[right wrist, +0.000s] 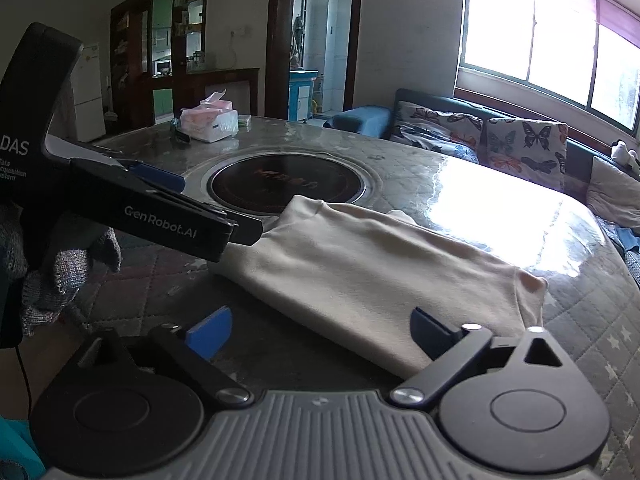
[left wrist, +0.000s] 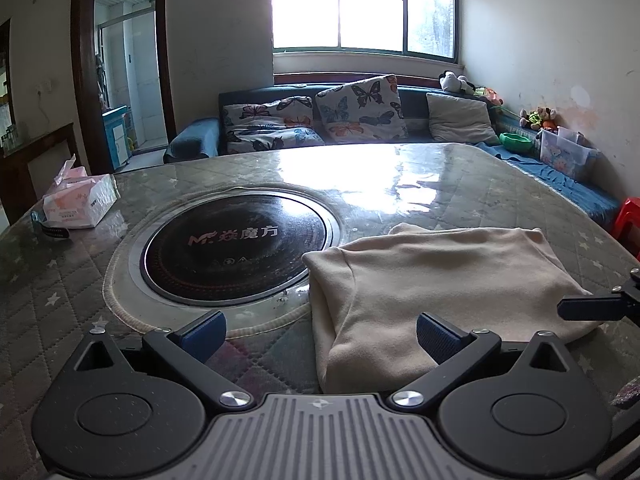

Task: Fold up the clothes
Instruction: 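Open both tools wide and withdraw from the folded sweatshirt, then grasp the folded sweatshirt edge with the left tool while the right tool approaches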

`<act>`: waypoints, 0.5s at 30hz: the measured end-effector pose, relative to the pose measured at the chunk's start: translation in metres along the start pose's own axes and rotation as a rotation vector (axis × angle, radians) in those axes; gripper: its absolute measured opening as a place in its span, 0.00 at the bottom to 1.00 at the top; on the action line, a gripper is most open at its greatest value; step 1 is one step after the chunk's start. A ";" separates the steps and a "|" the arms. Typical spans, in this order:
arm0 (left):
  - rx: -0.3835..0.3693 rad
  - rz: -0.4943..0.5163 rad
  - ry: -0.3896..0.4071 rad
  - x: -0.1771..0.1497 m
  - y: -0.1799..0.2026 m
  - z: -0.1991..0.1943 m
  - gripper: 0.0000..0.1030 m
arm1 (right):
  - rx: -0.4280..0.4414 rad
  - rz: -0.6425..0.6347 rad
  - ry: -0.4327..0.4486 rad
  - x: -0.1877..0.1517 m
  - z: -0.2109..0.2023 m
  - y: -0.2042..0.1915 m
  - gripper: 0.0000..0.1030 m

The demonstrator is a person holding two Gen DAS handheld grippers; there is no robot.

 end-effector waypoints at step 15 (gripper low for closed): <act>0.009 -0.108 -0.046 -0.005 -0.043 0.012 1.00 | 0.004 -0.136 -0.019 0.006 0.010 -0.024 0.78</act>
Point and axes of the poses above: each gripper's, at about its wrist camera, not at the fingertips, and z roughly the way its jaws point, y to its right, x to its top, the point moved 5 cm from there along z, roughly the way its jaws point, and after that the axes turned 15 degrees about z, right-handed, at the moved point
